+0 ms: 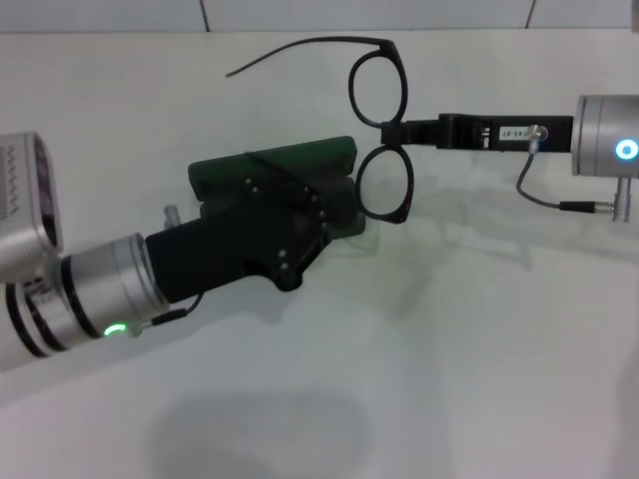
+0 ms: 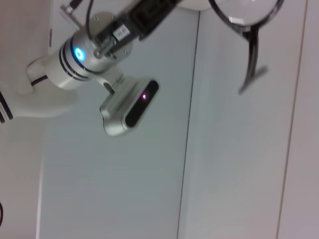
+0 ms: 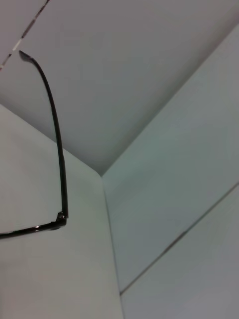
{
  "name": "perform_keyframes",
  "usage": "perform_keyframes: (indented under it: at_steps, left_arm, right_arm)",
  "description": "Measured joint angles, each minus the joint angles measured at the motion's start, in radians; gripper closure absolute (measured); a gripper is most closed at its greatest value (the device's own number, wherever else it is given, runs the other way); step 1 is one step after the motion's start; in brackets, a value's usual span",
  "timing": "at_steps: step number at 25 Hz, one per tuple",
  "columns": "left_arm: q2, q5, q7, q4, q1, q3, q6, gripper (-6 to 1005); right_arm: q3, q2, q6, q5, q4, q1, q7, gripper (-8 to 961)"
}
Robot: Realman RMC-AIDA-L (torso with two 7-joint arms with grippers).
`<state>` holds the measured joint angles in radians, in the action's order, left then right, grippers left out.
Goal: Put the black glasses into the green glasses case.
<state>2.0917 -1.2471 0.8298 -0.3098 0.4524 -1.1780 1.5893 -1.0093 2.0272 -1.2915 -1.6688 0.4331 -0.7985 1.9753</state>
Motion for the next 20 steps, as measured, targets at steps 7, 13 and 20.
perform_keyframes:
  at_steps: [7,13,20]
  left_arm:
    - [0.001,0.004,0.000,0.002,0.049,-0.006,0.002,989]
    - [0.001,0.005,0.000,0.001,0.071,-0.004,0.001,988]
    - [0.001,0.005,0.000,-0.003,0.072,-0.003,0.001,985]
  right_arm:
    - [-0.032,0.001,-0.024,0.009,-0.006,-0.008,-0.012,885]
    - [-0.041,0.001,-0.066,0.014,-0.007,-0.009,-0.023,885]
    - [-0.041,0.001,-0.091,0.014,-0.007,-0.009,-0.024,884]
